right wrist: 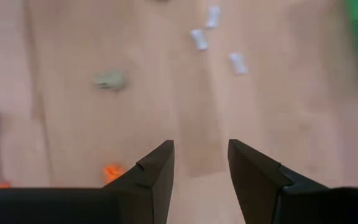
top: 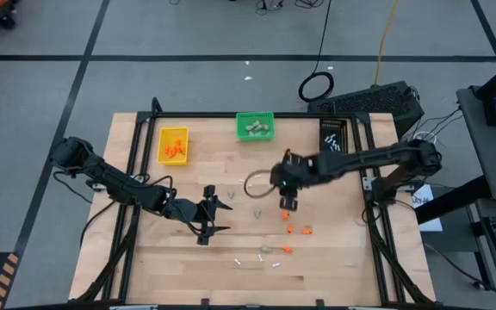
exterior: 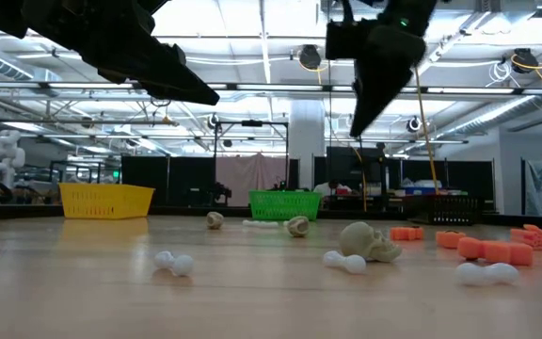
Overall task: Sort Halloween decoration
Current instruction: Put the gray skull toy into the green bin
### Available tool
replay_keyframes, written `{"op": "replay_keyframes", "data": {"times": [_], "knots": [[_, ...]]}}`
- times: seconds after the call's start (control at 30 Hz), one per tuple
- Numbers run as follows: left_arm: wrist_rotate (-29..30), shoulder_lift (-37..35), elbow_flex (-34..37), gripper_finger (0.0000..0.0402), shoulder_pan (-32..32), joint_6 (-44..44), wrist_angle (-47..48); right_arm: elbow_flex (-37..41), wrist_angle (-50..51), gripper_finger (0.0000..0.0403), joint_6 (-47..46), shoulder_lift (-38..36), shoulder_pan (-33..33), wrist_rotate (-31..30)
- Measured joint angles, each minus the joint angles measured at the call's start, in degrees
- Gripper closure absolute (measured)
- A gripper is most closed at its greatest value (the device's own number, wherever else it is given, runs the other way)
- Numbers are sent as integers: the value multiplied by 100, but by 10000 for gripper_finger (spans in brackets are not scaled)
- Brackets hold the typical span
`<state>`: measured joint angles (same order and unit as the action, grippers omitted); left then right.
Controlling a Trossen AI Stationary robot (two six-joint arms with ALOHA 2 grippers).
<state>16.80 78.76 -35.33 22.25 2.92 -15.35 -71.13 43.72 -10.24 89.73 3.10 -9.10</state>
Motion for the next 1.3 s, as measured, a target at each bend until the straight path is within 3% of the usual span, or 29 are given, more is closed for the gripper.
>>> {"op": "replay_keyframes", "data": {"times": [0.43, 0.6, 1.0, 1.3], "knots": [[896, 33, 0, 123, -18, 171, 31, 2317, -4027, 266, -389, -35, 978, -38], [1264, 262, 0, 123, -155, 432, 158, 2763, -5080, 266, -359, -37, 1127, -579], [1117, 1066, 2, 123, -729, 567, 242, 2846, -5294, 266, -407, -37, 1127, -645], [-300, 1193, 2, 124, -1025, -265, 463, 2846, -5296, 266, -376, -37, 1127, -914]]}}
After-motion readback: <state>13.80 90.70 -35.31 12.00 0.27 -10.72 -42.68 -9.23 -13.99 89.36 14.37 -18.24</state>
